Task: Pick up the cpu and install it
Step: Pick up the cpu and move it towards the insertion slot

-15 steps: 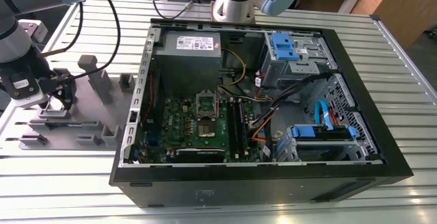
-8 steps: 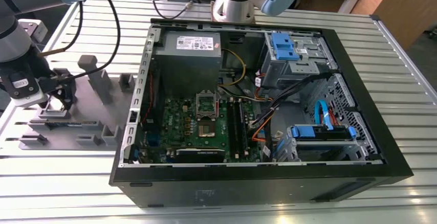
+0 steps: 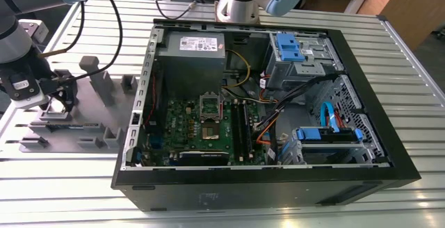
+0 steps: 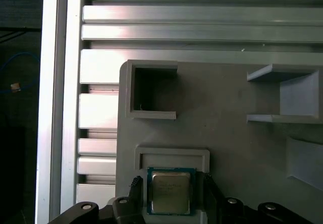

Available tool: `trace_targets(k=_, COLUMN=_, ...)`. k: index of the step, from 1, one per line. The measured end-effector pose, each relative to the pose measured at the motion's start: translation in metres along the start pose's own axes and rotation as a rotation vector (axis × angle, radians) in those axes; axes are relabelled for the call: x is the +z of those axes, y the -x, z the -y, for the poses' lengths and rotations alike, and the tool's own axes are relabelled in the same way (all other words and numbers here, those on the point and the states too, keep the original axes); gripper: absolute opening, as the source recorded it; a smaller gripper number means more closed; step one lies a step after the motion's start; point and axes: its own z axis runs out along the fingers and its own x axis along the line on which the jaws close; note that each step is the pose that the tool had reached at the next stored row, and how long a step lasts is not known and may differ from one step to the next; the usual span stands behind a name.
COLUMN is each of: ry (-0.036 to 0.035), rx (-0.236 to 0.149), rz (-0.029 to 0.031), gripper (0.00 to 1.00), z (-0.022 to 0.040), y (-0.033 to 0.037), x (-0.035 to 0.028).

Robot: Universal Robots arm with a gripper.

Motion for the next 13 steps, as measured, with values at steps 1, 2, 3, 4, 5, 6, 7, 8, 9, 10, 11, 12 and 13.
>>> trace_targets(k=1, ry=0.0000, rx=0.000, rz=0.0000, gripper=0.59, z=0.0000, y=0.0000, x=0.0000)
trace_targets(k=2, ry=0.0000, rx=0.000, rz=0.0000, gripper=0.57, z=0.0000, y=0.0000, x=0.0000)
trace_targets(k=3, ry=-0.0001, rx=0.000, rz=-0.0001, gripper=0.57, z=0.0000, y=0.0000, x=0.0000)
trace_targets(k=4, ry=0.0000, rx=0.000, rz=-0.0001, gripper=0.57, z=-0.0001, y=0.0000, x=0.0000)
trace_targets(k=5, ry=0.0000, rx=0.000, rz=0.0000, gripper=0.51, z=-0.0001, y=0.0000, x=0.0001)
trace_targets(k=6, ry=0.0000, rx=0.000, rz=0.0000, gripper=0.51, z=-0.0001, y=0.0000, x=0.0001)
trace_targets(k=7, ry=0.0000, rx=0.000, rz=0.0000, gripper=0.51, z=-0.0001, y=0.0000, x=0.0001)
trace_targets(k=8, ry=-0.0001, rx=0.000, rz=-0.0001, gripper=0.51, z=-0.0002, y=-0.0003, x=0.0000)
trace_targets(k=9, ry=0.0000, rx=0.000, rz=0.0000, gripper=0.51, z=-0.0002, y=-0.0009, x=0.0001)
trace_targets(k=10, ry=0.0000, rx=0.000, rz=0.0000, gripper=0.51, z=-0.0002, y=-0.0012, x=0.0001)
trace_targets(k=11, ry=0.0000, rx=0.000, rz=0.0001, gripper=0.51, z=-0.0001, y=-0.0012, x=0.0001)
trace_targets(k=12, ry=0.0000, rx=0.000, rz=0.0000, gripper=0.51, z=-0.0001, y=-0.0012, x=0.0001)
trace_targets(k=13, ry=0.0000, rx=0.000, rz=-0.0001, gripper=0.51, z=0.0000, y=-0.0010, x=0.0007)
